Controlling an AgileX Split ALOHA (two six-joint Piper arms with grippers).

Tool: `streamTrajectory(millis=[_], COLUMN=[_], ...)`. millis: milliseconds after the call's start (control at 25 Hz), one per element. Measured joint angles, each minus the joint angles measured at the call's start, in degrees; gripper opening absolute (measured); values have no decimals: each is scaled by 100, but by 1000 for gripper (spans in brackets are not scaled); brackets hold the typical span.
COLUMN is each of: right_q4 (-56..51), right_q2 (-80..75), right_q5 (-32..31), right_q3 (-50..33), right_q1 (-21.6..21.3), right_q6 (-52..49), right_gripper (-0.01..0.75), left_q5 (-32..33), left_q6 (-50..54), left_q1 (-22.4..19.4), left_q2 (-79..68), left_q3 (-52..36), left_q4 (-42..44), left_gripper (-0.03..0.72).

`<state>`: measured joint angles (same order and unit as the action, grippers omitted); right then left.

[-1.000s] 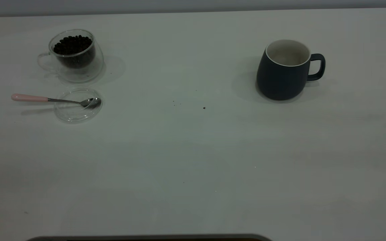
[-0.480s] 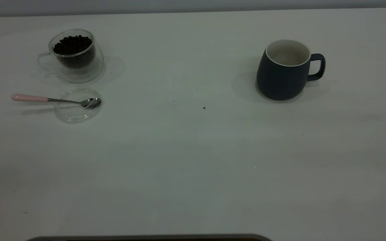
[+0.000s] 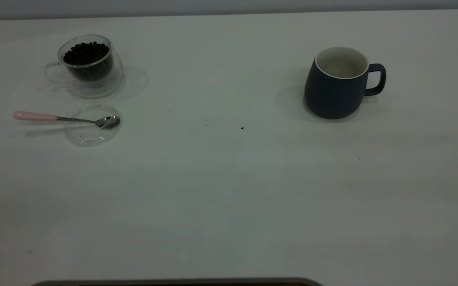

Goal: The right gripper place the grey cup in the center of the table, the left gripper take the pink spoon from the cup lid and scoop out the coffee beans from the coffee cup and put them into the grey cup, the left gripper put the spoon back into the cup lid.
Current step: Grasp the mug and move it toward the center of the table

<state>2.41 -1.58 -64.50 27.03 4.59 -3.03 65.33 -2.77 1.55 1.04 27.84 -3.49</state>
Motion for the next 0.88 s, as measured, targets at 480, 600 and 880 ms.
streamTrajectory(millis=[480, 600, 880], right_q4=[-161, -173, -396], right_q2=[0, 0, -687], right_q5=[0, 0, 438], right_q3=[0, 0, 74], right_q1=[0, 0, 0], right_q6=[11, 11, 162], right_gripper=[239, 239, 312], left_q5=[0, 0, 0], left_q6=[-5, -5, -19], left_q1=[0, 0, 0], left_q2=[0, 0, 0], left_q3=[0, 0, 0], left_q4=[0, 0, 0], left_gripper=[413, 413, 413])
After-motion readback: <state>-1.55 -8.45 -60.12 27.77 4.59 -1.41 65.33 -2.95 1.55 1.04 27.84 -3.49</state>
